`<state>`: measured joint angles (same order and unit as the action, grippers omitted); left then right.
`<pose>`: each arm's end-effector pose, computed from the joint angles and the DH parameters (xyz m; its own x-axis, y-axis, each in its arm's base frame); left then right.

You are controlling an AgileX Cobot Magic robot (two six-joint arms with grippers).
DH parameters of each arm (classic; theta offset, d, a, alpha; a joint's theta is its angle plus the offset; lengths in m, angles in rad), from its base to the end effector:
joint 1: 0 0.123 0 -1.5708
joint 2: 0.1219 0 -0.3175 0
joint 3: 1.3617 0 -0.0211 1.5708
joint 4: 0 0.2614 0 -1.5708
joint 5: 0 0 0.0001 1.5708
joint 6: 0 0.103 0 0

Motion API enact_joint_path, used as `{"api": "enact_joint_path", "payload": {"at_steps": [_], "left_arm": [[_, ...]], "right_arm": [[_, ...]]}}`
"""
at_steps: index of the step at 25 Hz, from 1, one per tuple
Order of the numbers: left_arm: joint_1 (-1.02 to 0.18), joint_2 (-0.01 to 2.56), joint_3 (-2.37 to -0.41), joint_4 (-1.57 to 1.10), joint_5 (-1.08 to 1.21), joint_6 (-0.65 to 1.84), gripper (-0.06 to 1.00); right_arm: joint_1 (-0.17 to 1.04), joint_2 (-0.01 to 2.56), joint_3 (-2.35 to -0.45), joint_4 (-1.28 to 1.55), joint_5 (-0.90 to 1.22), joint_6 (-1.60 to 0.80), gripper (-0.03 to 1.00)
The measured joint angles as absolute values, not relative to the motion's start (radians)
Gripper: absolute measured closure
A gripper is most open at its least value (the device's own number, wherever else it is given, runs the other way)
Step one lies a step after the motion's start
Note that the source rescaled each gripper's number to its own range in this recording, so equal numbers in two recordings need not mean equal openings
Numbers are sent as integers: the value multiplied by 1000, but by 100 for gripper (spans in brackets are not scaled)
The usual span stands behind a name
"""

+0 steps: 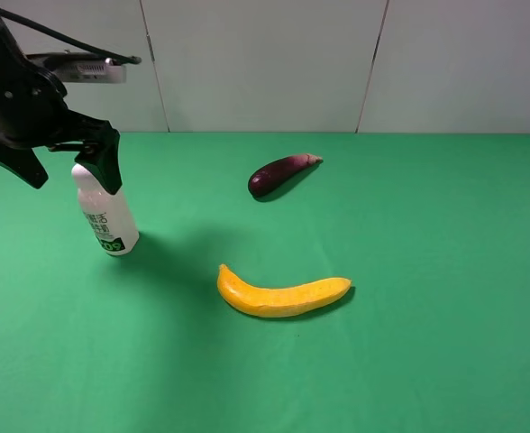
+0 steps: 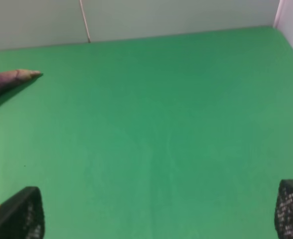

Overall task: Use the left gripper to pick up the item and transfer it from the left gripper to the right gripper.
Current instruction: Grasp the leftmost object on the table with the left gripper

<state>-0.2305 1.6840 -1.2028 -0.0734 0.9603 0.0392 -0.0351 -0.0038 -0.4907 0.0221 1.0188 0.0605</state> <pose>0.3350 -0.0850 0.2505 -0.9513 0.2202 -0.2159 0.2379 0.9695 -0.0593 -0.0151 0.0025 0.2780 -0.4206 0.0868 -0.9031 0.0485 0.9961 0.0732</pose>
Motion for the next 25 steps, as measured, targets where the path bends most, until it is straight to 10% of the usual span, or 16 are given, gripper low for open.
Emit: {"api": "enact_joint_path", "payload": {"at_steps": [25], "left_arm": [[-263,1786,-1163,-25,803,87,0]], "right_arm": [[-35,-4,-491,22,1019,61,-3]]}}
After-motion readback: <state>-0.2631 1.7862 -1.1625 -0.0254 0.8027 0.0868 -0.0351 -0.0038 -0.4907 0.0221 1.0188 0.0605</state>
